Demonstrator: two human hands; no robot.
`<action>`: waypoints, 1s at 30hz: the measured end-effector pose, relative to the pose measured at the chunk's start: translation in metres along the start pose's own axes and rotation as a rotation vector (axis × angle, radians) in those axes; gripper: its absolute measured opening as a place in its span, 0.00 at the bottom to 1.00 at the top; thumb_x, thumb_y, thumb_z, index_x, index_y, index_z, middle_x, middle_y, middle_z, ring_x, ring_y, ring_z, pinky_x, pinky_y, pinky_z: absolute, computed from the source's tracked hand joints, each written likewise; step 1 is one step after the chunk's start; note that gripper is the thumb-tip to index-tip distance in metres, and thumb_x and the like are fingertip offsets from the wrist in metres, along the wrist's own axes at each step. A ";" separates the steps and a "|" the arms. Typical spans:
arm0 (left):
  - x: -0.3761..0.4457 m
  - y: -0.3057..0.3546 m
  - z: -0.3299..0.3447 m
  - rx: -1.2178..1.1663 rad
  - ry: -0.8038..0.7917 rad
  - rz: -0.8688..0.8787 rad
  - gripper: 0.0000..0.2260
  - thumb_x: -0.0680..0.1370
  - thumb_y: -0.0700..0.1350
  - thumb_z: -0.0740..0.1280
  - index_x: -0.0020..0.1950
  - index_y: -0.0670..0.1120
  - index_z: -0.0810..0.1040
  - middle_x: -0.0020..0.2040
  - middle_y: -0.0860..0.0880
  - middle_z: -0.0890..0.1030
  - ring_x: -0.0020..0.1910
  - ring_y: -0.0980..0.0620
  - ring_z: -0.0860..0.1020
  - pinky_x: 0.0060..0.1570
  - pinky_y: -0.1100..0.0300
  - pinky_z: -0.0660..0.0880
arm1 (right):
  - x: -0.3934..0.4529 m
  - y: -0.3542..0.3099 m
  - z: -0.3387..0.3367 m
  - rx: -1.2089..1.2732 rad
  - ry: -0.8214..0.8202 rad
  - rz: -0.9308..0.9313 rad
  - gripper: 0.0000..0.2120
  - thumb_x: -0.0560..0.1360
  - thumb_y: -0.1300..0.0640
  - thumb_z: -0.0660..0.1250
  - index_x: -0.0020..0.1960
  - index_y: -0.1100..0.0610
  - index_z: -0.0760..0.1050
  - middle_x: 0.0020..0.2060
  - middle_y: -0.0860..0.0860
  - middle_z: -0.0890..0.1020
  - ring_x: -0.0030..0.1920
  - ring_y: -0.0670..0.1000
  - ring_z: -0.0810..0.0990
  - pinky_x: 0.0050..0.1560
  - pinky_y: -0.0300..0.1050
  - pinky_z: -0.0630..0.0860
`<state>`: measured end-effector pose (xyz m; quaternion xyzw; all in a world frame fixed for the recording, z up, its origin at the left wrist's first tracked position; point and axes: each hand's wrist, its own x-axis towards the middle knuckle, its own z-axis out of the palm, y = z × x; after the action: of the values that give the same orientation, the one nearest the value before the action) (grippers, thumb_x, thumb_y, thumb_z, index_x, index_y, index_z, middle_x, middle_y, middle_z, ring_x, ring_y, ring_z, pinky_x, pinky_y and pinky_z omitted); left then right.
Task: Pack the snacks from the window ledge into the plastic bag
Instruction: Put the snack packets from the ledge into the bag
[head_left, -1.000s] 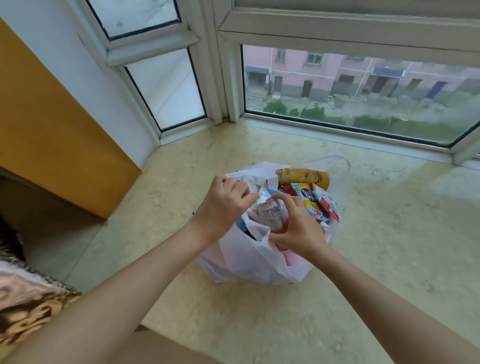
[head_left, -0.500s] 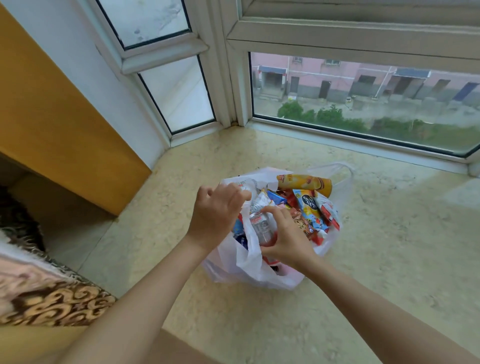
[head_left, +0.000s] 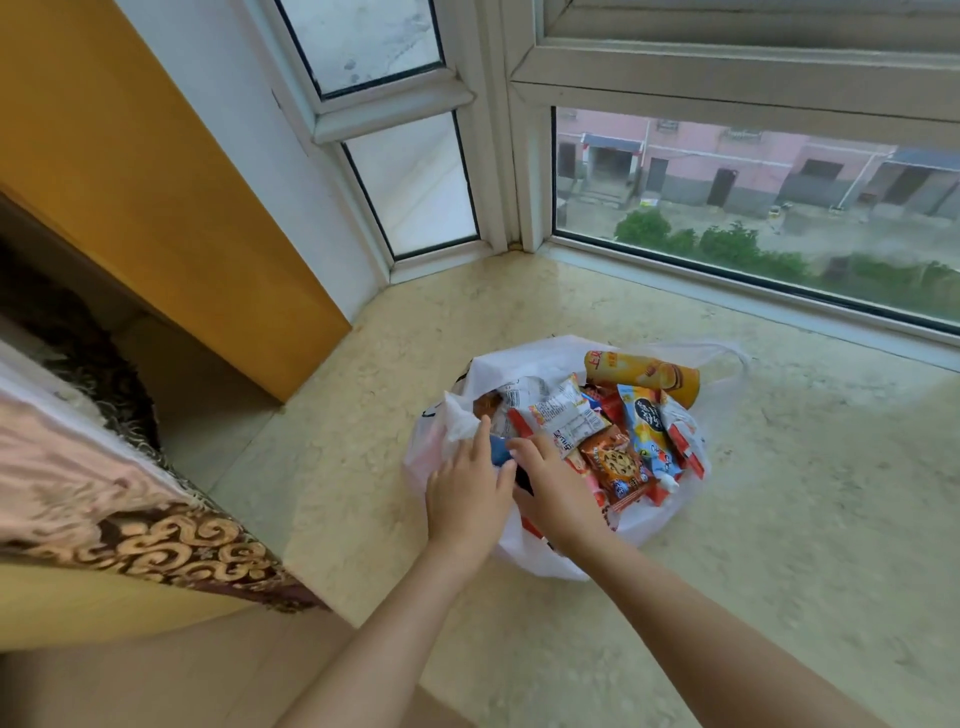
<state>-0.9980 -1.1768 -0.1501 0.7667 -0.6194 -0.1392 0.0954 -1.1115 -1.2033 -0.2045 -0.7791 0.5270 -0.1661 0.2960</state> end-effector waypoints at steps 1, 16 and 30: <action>0.000 -0.002 0.002 -0.102 -0.030 -0.030 0.27 0.80 0.52 0.60 0.77 0.50 0.57 0.73 0.51 0.68 0.68 0.49 0.70 0.64 0.54 0.68 | -0.001 0.003 -0.001 -0.015 0.004 -0.018 0.20 0.75 0.58 0.66 0.66 0.55 0.68 0.62 0.52 0.70 0.51 0.57 0.78 0.39 0.52 0.76; -0.006 0.054 -0.009 -1.302 0.059 -0.326 0.12 0.77 0.34 0.64 0.56 0.49 0.74 0.50 0.50 0.77 0.42 0.58 0.79 0.43 0.65 0.76 | -0.019 0.024 -0.044 -0.156 0.139 -0.254 0.26 0.65 0.68 0.69 0.61 0.52 0.72 0.55 0.50 0.78 0.44 0.51 0.79 0.23 0.38 0.66; 0.006 0.128 0.020 -1.248 -0.073 -0.358 0.13 0.76 0.41 0.69 0.57 0.55 0.74 0.54 0.52 0.74 0.51 0.59 0.75 0.43 0.68 0.71 | -0.004 0.144 -0.119 -0.636 0.152 0.103 0.35 0.62 0.60 0.74 0.68 0.59 0.70 0.66 0.62 0.73 0.64 0.65 0.73 0.61 0.65 0.72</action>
<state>-1.1215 -1.2097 -0.1290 0.6535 -0.2875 -0.5125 0.4770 -1.2848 -1.2728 -0.2037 -0.7902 0.6118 -0.0355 0.0057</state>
